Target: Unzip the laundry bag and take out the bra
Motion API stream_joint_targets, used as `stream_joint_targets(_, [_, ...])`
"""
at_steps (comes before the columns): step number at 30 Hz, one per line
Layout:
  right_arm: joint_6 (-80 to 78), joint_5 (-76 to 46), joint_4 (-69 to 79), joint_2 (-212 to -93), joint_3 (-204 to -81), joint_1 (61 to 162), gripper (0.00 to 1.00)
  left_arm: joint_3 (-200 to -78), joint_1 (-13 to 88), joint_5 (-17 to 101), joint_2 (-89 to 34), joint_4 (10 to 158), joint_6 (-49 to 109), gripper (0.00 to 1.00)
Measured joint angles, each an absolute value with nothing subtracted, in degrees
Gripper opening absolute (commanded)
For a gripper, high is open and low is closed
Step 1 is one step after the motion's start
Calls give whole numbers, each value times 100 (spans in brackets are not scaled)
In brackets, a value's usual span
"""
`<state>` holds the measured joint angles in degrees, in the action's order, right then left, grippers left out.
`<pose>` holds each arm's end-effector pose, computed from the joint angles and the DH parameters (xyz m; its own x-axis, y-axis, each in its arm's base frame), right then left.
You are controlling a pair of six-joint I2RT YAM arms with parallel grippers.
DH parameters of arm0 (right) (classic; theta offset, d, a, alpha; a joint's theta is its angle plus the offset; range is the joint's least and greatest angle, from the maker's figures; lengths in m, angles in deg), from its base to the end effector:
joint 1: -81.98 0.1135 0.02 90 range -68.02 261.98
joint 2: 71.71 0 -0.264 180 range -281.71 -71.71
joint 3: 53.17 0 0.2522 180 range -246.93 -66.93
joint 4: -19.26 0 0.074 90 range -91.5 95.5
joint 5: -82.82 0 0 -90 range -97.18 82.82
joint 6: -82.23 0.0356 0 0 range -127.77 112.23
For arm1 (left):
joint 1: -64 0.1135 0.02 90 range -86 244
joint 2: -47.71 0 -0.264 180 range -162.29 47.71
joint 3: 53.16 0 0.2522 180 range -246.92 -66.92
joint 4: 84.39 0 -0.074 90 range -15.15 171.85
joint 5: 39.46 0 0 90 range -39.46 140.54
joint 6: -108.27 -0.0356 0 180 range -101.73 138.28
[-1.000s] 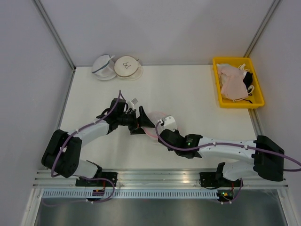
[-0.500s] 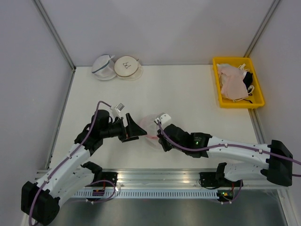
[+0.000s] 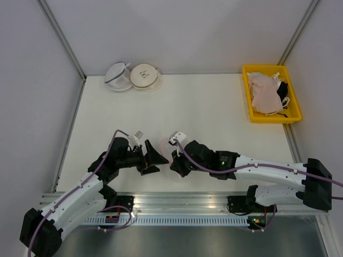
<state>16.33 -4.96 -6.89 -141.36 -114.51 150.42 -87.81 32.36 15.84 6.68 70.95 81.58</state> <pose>0.0998 0.2488 0.2626 -0.5645 -0.3183 -0.7616 -0.7527 0.5772 0.3167 0.1256 -0.1012 0.2055 -0.9535 -0.2753 -0.1226 -0.0120 0.4411 -0.8974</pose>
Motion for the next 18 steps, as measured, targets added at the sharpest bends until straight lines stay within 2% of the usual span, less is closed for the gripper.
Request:
stream_joint_targets(10, [1596, -634, -693, -14158, -11448, 15287, 0, -9037, 3236, 2010, -264, 7777, 8488, 99])
stream_joint_targets(13, [1594, -636, -693, -14158, -11446, 15302, 0, -9034, 3236, 2045, -585, 7948, 8561, 91])
stream_joint_targets(14, [1594, -636, -693, -14158, -11444, 15307, 0, -9026, 3236, 2050, -648, 8022, 8585, 84])
stream_joint_targets(16, [1591, -632, -700, -14158, -11444, 15307, 1, -9002, 3236, 2054, -725, 8173, 8617, 78])
stream_joint_targets(18, [1591, -614, -719, -14158, -11444, 15307, 0, -8982, 3236, 2052, -777, 8300, 8641, 64])
